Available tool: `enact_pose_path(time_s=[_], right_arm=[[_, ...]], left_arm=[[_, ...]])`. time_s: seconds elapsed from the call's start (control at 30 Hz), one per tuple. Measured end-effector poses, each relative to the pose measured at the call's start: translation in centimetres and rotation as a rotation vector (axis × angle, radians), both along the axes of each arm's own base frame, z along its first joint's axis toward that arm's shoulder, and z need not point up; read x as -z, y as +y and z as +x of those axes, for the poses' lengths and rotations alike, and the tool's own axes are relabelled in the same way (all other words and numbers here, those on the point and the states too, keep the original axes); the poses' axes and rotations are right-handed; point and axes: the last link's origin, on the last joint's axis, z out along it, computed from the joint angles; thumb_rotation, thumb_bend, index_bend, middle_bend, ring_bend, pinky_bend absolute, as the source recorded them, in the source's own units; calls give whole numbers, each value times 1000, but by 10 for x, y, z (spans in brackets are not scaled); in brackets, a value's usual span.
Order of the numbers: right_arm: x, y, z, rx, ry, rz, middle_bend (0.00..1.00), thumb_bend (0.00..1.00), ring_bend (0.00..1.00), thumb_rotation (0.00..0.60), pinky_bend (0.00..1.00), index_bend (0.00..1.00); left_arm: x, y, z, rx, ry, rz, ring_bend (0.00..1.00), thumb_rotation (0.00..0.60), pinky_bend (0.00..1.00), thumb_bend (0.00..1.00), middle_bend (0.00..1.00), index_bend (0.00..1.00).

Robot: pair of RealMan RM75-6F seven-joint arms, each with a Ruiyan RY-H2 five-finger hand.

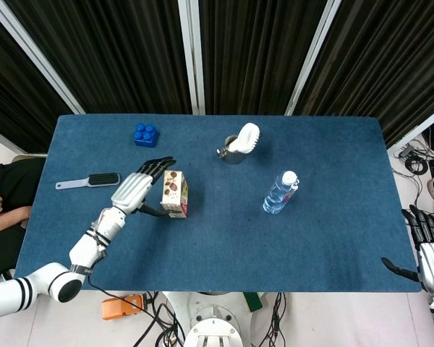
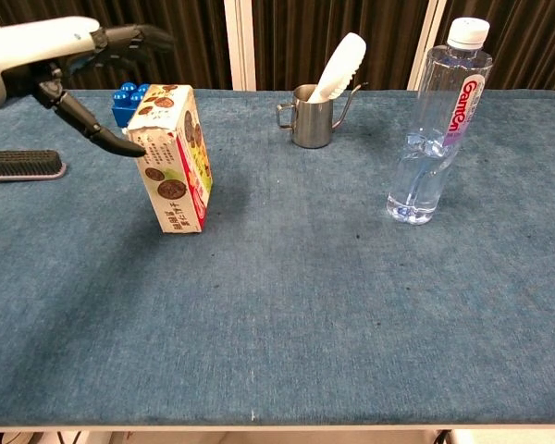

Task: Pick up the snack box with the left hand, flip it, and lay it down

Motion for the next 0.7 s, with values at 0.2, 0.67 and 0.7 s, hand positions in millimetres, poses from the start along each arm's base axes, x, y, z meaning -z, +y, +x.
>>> enact_pose_path(time_s=[0.2, 0.67, 0.7], right_arm=[[-1, 1, -2, 8, 0, 0, 56, 219, 0, 600, 32, 0], [-1, 1, -8, 23, -7, 1, 56, 218, 0, 600, 33, 0], [-1, 1, -8, 23, -7, 0, 56, 218, 0, 600, 32, 0]], left_arm=[[-1, 0, 26, 1, 132, -4, 0, 600, 0, 0, 0, 0], [13, 14, 69, -121, 326, -74, 10, 600, 116, 0, 29, 8], [14, 14, 71, -128, 333, -78, 18, 600, 128, 0, 41, 19]])
